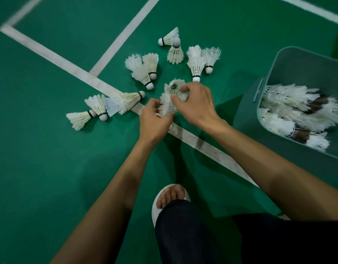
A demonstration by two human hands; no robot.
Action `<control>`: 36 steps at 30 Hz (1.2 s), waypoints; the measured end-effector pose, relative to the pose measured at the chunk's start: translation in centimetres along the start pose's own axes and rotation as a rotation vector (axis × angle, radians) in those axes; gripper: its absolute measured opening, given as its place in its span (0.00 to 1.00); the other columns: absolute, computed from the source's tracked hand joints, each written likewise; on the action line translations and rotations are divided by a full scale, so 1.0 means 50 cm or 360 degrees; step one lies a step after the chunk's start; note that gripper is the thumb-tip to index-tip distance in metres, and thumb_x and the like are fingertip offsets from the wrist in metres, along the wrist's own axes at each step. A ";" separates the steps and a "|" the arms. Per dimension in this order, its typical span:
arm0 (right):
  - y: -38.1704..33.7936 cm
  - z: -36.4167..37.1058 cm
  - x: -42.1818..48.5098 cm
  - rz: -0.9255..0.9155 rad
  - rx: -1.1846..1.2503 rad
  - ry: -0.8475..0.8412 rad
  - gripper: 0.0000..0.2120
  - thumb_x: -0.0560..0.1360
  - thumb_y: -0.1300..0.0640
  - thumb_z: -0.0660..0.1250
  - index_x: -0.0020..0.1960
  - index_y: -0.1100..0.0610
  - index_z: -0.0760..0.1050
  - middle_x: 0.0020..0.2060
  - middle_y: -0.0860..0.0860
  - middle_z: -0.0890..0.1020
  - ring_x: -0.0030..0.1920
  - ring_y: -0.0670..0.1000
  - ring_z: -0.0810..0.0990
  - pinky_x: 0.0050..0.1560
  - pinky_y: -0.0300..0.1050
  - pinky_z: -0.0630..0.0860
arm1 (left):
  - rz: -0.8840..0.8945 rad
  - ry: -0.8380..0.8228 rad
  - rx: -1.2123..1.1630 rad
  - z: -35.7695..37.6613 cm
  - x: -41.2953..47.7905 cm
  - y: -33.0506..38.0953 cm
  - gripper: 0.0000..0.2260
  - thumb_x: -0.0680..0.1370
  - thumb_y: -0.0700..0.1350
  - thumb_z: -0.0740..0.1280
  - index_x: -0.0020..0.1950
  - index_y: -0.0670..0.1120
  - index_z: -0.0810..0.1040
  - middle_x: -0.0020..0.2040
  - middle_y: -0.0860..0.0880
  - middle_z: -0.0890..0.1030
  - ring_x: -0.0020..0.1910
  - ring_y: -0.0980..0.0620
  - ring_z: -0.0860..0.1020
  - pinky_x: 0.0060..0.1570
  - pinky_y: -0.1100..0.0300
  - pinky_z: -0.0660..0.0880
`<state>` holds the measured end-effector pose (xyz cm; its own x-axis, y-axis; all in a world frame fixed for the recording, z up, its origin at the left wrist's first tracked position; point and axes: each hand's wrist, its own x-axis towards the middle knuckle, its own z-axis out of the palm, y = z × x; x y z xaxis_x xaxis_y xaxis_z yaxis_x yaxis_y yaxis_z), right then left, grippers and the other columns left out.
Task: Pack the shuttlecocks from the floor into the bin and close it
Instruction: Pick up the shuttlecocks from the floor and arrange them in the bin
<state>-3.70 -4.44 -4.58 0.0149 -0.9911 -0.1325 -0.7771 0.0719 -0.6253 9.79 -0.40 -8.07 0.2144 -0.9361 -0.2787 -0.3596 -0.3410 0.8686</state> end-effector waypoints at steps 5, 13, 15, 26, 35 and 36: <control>-0.010 -0.041 -0.042 0.0003 0.0334 0.0319 0.13 0.83 0.47 0.60 0.46 0.53 0.77 0.44 0.48 0.80 0.43 0.47 0.77 0.47 0.48 0.72 | 0.0200 -0.0106 -0.0384 0.017 -0.006 0.095 0.13 0.75 0.48 0.72 0.53 0.41 0.78 0.43 0.48 0.83 0.41 0.52 0.81 0.42 0.50 0.79; 0.002 -0.270 -0.082 0.0178 0.0937 0.1051 0.26 0.79 0.41 0.68 0.24 0.47 0.69 0.21 0.39 0.71 0.25 0.41 0.69 0.38 0.44 0.69 | 0.0708 -0.0059 -0.0356 0.148 -0.054 0.331 0.06 0.75 0.45 0.69 0.45 0.43 0.75 0.34 0.52 0.77 0.29 0.58 0.73 0.29 0.60 0.71; 0.039 -0.322 -0.096 0.0369 0.1023 0.1146 0.31 0.76 0.40 0.71 0.22 0.49 0.61 0.17 0.42 0.63 0.22 0.44 0.63 0.33 0.44 0.65 | 0.0818 -0.0107 -0.0165 0.201 -0.075 0.366 0.06 0.74 0.49 0.68 0.43 0.49 0.73 0.32 0.56 0.76 0.30 0.58 0.72 0.33 0.58 0.69; 0.308 -0.447 -0.152 0.1259 0.1295 0.1005 0.08 0.65 0.54 0.77 0.39 0.58 0.82 0.33 0.49 0.86 0.32 0.50 0.80 0.34 0.45 0.75 | 0.0968 -0.0756 0.0956 0.401 -0.123 0.384 0.18 0.75 0.61 0.66 0.61 0.54 0.78 0.59 0.50 0.82 0.56 0.44 0.79 0.52 0.52 0.74; 0.387 -0.457 -0.131 0.1265 0.0520 0.0362 0.09 0.69 0.58 0.75 0.48 0.60 0.83 0.47 0.52 0.81 0.51 0.54 0.79 0.50 0.49 0.79 | 0.0468 -0.1295 0.1530 0.425 -0.064 0.369 0.15 0.72 0.59 0.71 0.46 0.49 0.76 0.54 0.45 0.80 0.48 0.45 0.78 0.49 0.51 0.75; 0.392 -0.452 -0.126 0.1255 0.0421 0.0396 0.10 0.67 0.57 0.75 0.47 0.58 0.84 0.47 0.52 0.82 0.57 0.57 0.79 0.57 0.54 0.79 | 0.0396 -0.1394 0.1547 0.431 -0.061 0.370 0.15 0.73 0.58 0.72 0.45 0.48 0.76 0.55 0.46 0.79 0.49 0.45 0.79 0.53 0.50 0.77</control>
<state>-33.25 0.68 1.41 -0.6284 -0.6344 -0.4501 -0.3303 0.7415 -0.5840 -17.07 -5.67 0.01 -0.4704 -0.6028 -0.6445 -0.8801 0.2666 0.3930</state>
